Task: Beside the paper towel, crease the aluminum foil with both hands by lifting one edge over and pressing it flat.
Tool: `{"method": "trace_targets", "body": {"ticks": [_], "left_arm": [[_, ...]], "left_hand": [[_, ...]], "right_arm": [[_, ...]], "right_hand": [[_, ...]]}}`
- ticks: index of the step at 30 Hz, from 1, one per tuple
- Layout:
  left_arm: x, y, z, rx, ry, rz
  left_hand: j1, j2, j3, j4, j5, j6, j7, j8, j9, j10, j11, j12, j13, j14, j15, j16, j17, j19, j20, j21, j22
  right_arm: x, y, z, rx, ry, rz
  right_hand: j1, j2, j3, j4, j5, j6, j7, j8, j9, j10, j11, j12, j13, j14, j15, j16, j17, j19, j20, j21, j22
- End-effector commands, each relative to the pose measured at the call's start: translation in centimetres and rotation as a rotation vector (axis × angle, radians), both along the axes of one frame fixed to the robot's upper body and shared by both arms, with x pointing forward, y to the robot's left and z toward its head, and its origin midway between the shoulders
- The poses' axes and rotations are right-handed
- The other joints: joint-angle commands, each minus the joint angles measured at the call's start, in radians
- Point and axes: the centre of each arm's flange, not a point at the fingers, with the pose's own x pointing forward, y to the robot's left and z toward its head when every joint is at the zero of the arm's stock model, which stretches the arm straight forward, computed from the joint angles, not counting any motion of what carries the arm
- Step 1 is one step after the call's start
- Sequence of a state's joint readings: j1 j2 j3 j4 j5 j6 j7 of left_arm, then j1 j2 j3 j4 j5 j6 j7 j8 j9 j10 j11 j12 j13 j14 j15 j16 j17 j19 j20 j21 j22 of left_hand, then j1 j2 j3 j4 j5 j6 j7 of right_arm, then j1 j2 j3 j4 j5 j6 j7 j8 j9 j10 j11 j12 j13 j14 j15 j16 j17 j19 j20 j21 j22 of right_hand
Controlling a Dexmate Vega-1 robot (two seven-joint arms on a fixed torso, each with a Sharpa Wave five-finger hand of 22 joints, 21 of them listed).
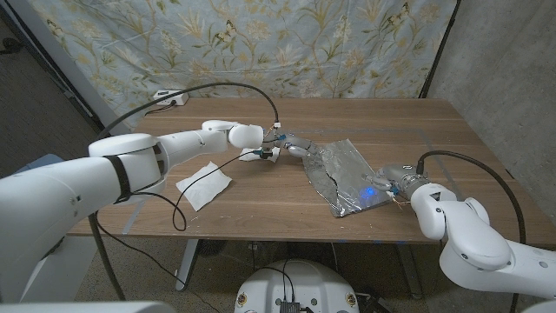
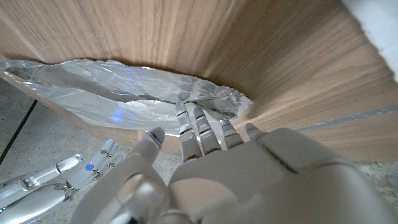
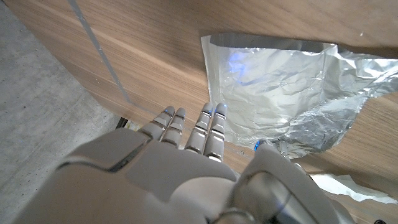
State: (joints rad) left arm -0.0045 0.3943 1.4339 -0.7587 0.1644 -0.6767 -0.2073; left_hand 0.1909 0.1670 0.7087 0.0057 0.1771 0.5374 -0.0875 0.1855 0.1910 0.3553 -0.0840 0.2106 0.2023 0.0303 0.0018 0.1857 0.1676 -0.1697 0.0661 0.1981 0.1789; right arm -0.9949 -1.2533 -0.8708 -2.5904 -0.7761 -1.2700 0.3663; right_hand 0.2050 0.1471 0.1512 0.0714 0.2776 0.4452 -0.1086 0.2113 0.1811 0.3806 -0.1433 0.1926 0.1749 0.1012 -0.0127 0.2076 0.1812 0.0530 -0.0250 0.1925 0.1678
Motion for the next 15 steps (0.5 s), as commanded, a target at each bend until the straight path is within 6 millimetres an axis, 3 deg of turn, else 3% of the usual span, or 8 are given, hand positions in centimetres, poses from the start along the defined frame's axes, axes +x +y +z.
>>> {"method": "trace_targets", "body": {"ticks": [1,15], "left_arm": [[-0.1,-0.2,0.4,-0.003,-0.011,0.000],[0.0,-0.1,0.1,-0.006,-0.005,0.003]], "left_hand": [[0.012,0.001,-0.004,0.003,-0.003,-0.003,0.001,0.006,0.003,-0.002,-0.001,0.005,0.003,0.006,-0.002,-0.002,0.001,-0.063,0.007,0.005,0.003],[0.013,0.001,-0.004,0.004,-0.003,-0.002,0.000,0.006,0.003,-0.001,-0.001,0.006,0.003,0.006,-0.002,-0.002,0.001,-0.063,0.007,0.005,0.003]], "right_arm": [[-1.3,0.7,-0.9,0.004,0.006,-0.030],[-1.4,1.3,-1.9,0.005,0.023,-0.060]], "right_hand": [[0.017,0.003,0.013,-0.005,0.004,0.018,0.000,0.009,0.001,0.021,0.005,0.006,0.004,0.016,-0.001,0.008,0.003,0.010,-0.003,0.001,0.002],[0.037,0.006,0.031,-0.019,0.002,0.044,-0.001,0.010,0.000,0.049,0.004,0.008,0.003,0.034,-0.008,0.010,0.003,0.011,-0.008,0.000,0.002]]}}
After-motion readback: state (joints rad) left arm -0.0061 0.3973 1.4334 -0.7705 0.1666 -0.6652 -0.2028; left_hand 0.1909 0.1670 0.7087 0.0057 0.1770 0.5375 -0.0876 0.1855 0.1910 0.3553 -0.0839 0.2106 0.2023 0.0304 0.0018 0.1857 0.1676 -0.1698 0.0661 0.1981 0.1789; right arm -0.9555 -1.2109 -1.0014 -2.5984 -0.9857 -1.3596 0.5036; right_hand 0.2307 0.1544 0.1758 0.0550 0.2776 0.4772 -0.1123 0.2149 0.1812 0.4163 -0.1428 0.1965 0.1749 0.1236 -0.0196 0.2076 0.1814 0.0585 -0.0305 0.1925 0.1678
